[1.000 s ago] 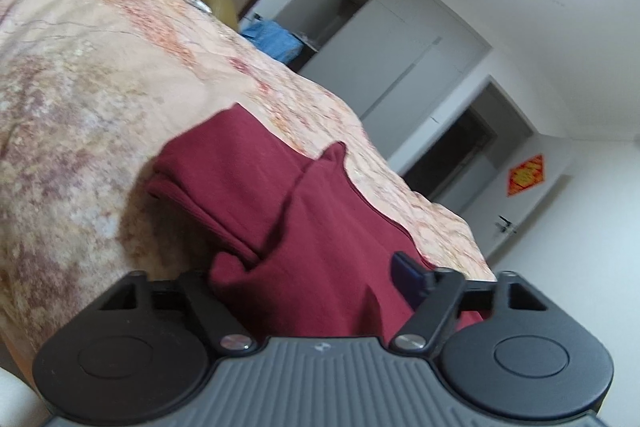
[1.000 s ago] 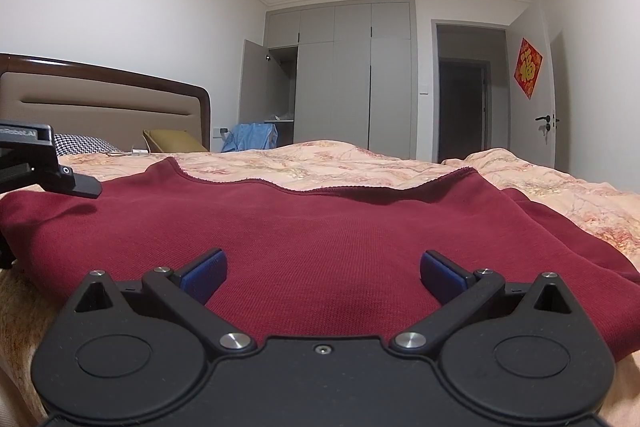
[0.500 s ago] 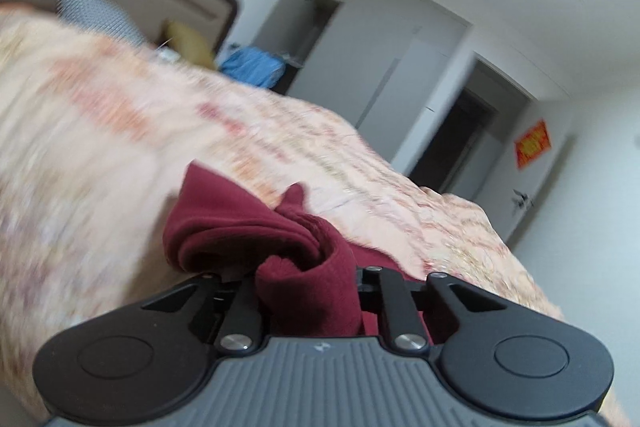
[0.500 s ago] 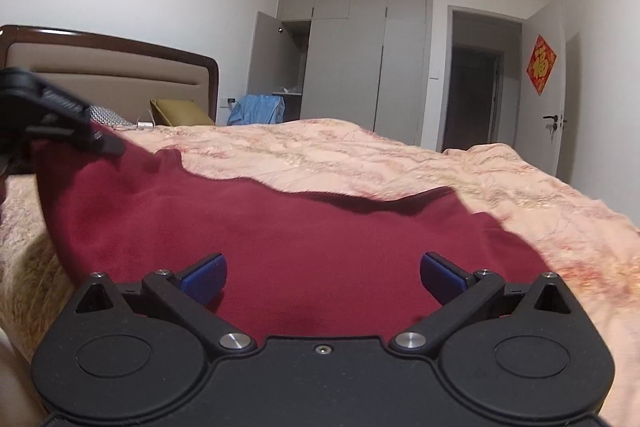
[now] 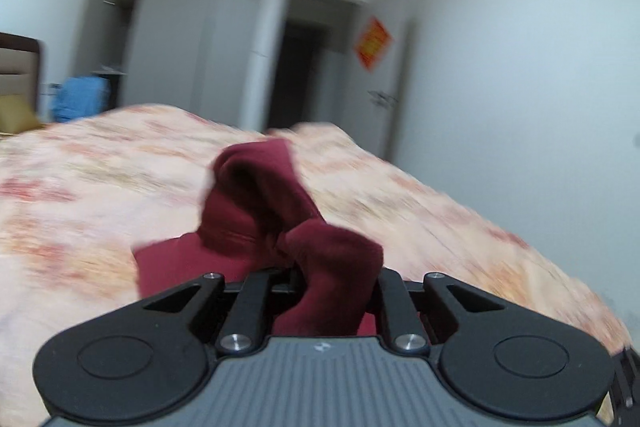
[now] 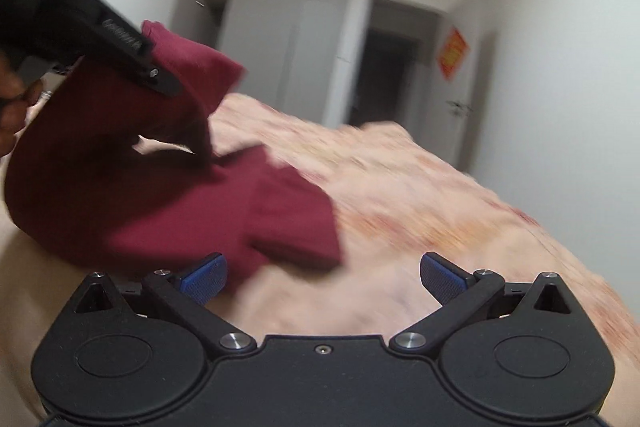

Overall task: Fold small clothes
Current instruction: 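Grasp one side of the sweater with the left gripper and lift it, then fold the held side over the sweater with the left gripper, release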

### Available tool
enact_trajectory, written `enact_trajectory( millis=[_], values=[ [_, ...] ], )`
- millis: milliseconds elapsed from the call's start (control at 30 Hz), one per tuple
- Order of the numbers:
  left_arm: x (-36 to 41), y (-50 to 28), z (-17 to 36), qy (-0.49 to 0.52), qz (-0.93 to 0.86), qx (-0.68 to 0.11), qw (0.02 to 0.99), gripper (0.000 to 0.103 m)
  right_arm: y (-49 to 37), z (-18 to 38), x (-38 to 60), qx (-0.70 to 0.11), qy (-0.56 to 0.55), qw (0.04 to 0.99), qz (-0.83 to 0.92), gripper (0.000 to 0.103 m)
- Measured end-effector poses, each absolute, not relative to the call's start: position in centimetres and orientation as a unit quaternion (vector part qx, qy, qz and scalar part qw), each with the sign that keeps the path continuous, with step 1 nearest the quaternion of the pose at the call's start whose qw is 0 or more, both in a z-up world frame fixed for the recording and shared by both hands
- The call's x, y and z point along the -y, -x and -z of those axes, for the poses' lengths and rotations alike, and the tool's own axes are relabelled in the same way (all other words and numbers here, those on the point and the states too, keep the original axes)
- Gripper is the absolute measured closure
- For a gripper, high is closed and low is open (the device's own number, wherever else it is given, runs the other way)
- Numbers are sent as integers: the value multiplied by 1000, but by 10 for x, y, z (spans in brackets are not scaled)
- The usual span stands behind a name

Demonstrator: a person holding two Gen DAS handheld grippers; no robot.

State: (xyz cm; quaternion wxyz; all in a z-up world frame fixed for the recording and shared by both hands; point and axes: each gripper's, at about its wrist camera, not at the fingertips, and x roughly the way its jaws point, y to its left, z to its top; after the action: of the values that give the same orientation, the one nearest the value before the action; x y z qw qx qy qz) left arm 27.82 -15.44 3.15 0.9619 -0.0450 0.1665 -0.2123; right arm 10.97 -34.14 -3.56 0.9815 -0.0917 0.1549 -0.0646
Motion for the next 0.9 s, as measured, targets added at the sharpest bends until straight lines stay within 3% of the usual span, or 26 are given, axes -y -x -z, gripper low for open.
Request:
enact_trajectory(
  millis=[300, 367, 400, 433, 500, 567, 800, 900],
  values=[
    [203, -273, 19, -8, 263, -252, 931, 85, -112, 52, 372, -181, 55, 976, 109, 0],
    [197, -276, 19, 2, 267, -255, 929, 74, -116, 50, 372, -182, 50, 976, 108, 1],
    [195, -275, 19, 11, 275, -258, 926, 61, -116, 49, 371, -182, 45, 976, 109, 1],
    [190, -273, 19, 20, 281, -262, 923, 41, -117, 48, 372, -182, 38, 976, 110, 1],
    [183, -270, 15, 35, 281, -264, 922, 27, -117, 46, 372, -184, 27, 976, 112, 1],
    [181, -270, 11, 39, 281, -266, 921, 25, -116, 46, 372, -186, 21, 976, 116, 0],
    [150, -249, -3, 94, 259, -255, 927, 2, -112, 42, 370, -181, -2, 977, 115, 1],
    [128, -238, -12, 126, 223, -243, 936, 0, -107, 33, 364, -155, -23, 983, 91, 0]
  ],
)
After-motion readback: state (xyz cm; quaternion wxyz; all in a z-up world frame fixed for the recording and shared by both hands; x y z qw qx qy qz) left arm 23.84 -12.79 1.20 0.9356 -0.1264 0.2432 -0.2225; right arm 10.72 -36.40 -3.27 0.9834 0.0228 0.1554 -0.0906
